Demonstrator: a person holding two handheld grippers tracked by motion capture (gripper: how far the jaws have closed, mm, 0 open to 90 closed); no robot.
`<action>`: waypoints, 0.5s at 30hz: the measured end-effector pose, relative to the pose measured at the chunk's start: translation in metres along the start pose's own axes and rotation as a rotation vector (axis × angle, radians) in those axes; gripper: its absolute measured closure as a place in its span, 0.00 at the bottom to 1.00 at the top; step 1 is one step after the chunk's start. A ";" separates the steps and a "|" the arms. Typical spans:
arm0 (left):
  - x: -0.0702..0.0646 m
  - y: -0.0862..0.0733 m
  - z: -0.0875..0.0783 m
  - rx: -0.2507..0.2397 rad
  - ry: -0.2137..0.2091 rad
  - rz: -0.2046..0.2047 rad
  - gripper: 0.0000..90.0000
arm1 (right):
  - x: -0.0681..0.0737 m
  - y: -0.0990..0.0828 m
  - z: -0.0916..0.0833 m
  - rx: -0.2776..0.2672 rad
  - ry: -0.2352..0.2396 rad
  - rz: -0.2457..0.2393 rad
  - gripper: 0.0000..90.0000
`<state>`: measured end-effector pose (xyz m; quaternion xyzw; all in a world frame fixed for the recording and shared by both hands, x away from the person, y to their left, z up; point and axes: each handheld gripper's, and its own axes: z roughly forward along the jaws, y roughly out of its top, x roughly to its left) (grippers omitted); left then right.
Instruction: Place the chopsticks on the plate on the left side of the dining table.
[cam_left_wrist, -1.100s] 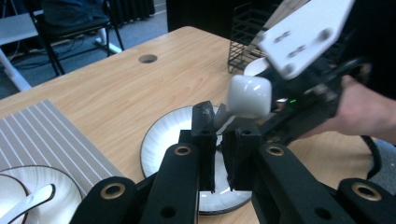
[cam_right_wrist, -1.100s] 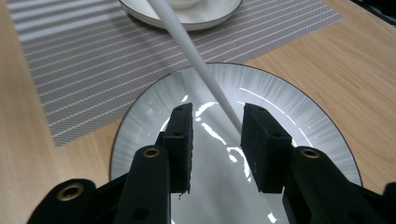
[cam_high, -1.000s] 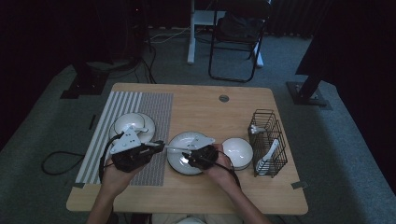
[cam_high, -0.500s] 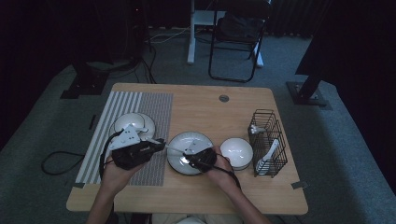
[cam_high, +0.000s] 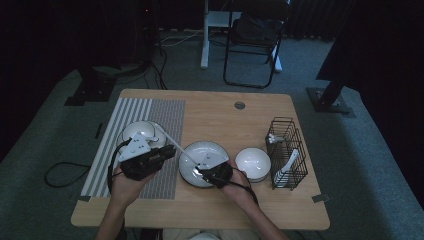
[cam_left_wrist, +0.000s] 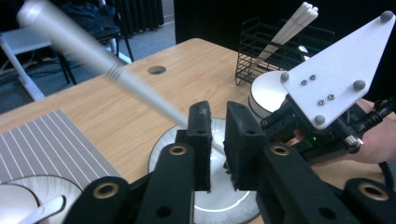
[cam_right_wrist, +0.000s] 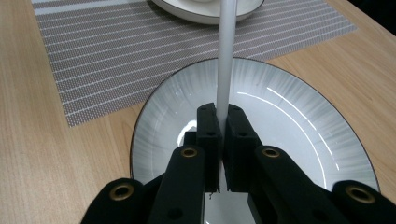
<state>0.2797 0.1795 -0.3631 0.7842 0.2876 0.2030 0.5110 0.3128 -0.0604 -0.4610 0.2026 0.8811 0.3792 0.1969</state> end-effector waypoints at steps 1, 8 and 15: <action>-0.002 0.002 0.002 0.000 0.020 0.014 0.95 | 0.001 0.000 0.000 0.003 0.001 0.000 0.96; 0.000 0.001 0.017 0.034 0.130 0.059 0.97 | 0.008 0.001 -0.001 -0.003 0.025 -0.030 0.96; 0.009 -0.012 0.020 0.073 0.189 0.037 0.97 | 0.008 0.002 -0.014 -0.056 0.045 -0.048 0.96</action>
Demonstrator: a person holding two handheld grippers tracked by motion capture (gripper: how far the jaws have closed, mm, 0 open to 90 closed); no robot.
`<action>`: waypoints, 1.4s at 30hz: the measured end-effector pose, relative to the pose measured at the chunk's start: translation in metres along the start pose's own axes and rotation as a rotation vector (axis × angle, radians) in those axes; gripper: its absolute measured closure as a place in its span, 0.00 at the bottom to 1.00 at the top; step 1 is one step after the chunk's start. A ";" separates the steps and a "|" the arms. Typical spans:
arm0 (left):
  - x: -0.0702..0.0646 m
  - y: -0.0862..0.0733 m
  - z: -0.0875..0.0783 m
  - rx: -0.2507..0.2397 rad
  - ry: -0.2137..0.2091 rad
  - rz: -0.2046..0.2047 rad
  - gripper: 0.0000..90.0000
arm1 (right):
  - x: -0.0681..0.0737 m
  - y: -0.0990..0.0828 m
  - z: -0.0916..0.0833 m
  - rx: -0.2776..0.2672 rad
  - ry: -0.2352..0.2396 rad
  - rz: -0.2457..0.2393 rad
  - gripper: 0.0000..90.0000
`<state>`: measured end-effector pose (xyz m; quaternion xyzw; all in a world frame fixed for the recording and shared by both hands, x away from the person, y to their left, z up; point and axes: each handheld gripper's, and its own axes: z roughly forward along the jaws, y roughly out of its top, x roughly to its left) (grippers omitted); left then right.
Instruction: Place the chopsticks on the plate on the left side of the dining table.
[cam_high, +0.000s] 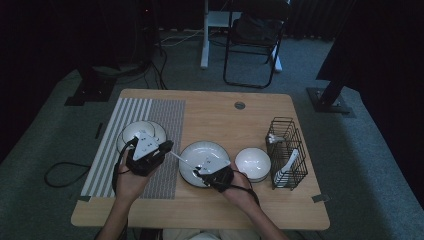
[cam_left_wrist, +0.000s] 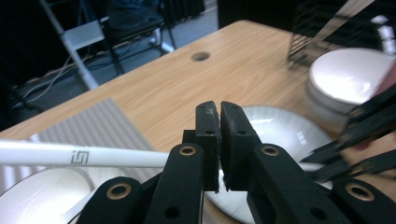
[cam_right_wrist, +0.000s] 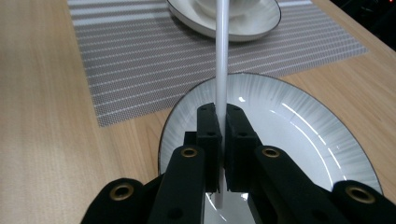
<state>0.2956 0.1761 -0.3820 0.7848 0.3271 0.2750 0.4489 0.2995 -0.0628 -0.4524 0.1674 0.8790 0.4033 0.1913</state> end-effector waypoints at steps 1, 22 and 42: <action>0.002 -0.002 0.001 0.003 0.000 -0.008 0.97 | 0.000 0.001 -0.002 -0.006 0.003 0.000 0.96; 0.018 -0.005 -0.006 0.011 0.027 -0.035 0.80 | -0.003 0.024 0.013 0.022 0.047 -0.001 0.96; 0.023 -0.045 -0.010 0.034 0.082 -0.053 0.74 | -0.006 0.064 0.076 0.103 0.140 -0.030 0.96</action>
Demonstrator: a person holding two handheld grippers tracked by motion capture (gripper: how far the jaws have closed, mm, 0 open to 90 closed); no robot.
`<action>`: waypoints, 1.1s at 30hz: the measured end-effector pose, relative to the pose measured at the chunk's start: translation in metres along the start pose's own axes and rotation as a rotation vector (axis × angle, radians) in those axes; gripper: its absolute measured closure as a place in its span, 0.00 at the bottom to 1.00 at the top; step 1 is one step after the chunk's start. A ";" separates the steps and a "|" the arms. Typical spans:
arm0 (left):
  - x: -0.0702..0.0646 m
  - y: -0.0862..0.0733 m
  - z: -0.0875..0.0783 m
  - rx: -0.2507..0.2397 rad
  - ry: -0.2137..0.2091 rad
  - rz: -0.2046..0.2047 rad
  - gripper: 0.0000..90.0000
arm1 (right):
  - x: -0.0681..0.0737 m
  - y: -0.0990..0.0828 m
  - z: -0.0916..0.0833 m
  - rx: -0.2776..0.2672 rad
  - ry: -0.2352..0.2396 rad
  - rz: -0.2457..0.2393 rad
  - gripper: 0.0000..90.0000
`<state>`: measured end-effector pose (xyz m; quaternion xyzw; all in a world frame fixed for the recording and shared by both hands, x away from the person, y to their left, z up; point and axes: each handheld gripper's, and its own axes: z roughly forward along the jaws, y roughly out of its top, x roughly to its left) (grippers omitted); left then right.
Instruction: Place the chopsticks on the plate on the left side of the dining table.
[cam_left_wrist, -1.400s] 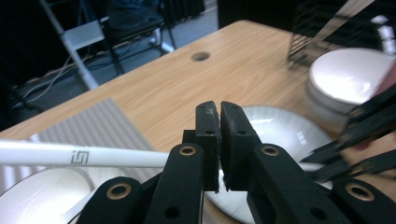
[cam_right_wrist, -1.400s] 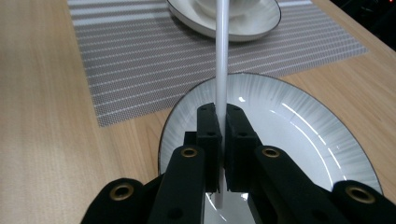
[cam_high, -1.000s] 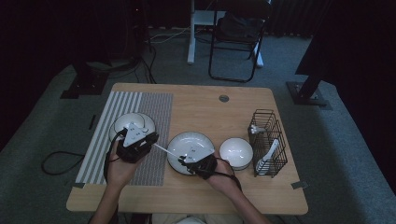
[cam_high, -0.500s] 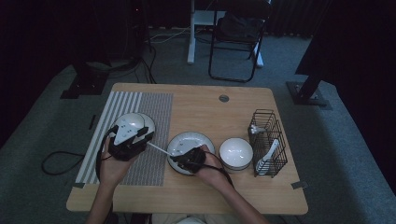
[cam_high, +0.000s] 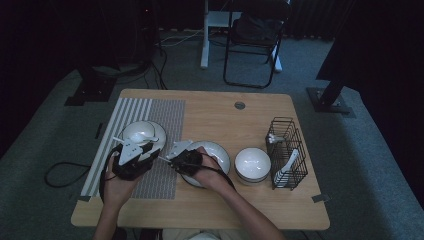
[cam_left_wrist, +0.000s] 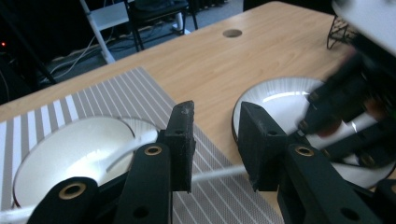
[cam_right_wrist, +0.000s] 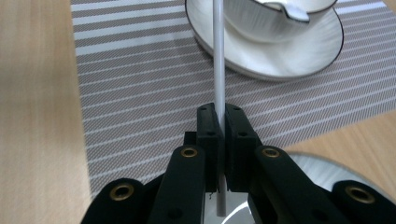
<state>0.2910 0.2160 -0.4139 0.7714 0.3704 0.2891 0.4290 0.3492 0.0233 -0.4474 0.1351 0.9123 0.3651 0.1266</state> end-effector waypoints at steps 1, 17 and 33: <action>0.000 -0.004 -0.001 0.002 0.000 -0.013 0.74 | -0.001 0.003 0.002 0.004 -0.001 -0.009 0.96; 0.002 -0.057 -0.003 0.093 0.083 -0.043 0.72 | -0.010 0.030 0.040 0.087 0.056 -0.081 0.96; 0.022 -0.075 -0.010 0.088 0.135 -0.117 0.71 | -0.018 0.036 0.075 0.167 0.054 -0.104 0.96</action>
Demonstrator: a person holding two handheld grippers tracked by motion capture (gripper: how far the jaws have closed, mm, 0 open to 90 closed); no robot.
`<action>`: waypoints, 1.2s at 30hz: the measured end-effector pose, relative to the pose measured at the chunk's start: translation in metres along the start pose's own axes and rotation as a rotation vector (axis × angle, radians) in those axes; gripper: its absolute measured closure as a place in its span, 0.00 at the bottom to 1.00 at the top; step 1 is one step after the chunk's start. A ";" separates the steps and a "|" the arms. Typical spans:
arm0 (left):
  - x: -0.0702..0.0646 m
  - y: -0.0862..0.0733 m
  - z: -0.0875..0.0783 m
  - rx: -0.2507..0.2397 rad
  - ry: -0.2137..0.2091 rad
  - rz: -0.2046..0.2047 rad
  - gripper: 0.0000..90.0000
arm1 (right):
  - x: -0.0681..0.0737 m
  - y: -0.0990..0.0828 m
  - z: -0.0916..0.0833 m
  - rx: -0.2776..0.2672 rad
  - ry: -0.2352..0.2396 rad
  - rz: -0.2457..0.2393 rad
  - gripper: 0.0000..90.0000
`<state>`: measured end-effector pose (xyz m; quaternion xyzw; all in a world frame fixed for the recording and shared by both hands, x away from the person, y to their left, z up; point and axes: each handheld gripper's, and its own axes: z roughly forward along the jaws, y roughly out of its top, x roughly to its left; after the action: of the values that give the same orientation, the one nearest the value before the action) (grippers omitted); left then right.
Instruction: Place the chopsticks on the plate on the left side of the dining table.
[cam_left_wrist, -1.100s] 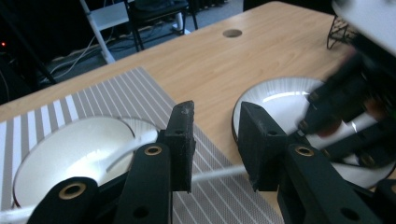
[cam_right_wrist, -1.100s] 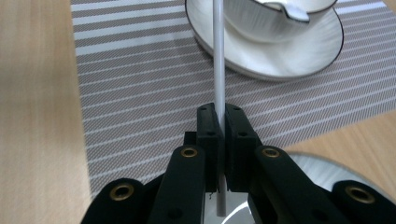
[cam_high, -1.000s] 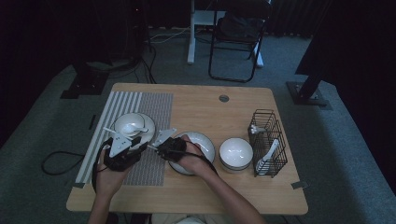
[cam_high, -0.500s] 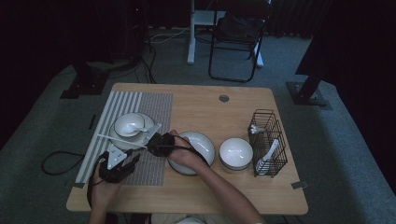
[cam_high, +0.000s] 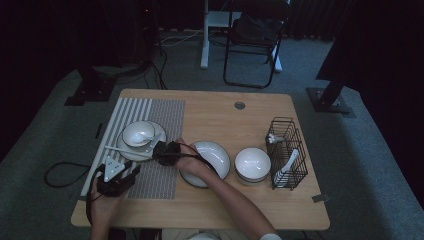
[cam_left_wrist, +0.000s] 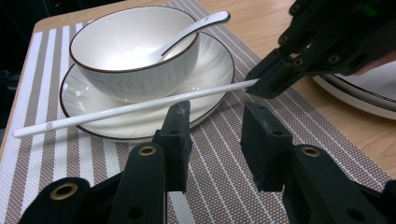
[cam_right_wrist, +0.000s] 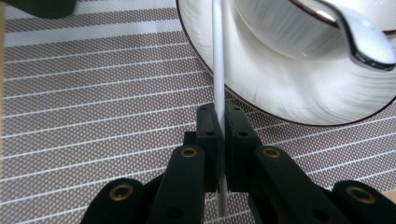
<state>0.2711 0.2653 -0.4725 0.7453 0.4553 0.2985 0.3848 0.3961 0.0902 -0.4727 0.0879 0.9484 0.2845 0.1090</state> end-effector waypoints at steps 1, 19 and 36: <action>0.000 0.000 0.000 -0.001 -0.001 0.001 0.71 | -0.001 0.000 0.001 -0.003 0.000 0.006 0.96; 0.000 0.003 -0.003 -0.015 -0.006 0.000 0.71 | -0.003 0.000 -0.002 0.012 -0.053 -0.002 0.91; 0.006 -0.001 -0.010 -0.016 0.015 -0.022 0.70 | -0.019 -0.015 -0.024 -0.030 -0.033 0.045 0.85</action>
<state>0.2653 0.2736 -0.4672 0.7349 0.4639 0.3038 0.3905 0.4071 0.0616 -0.4586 0.1124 0.9399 0.2993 0.1196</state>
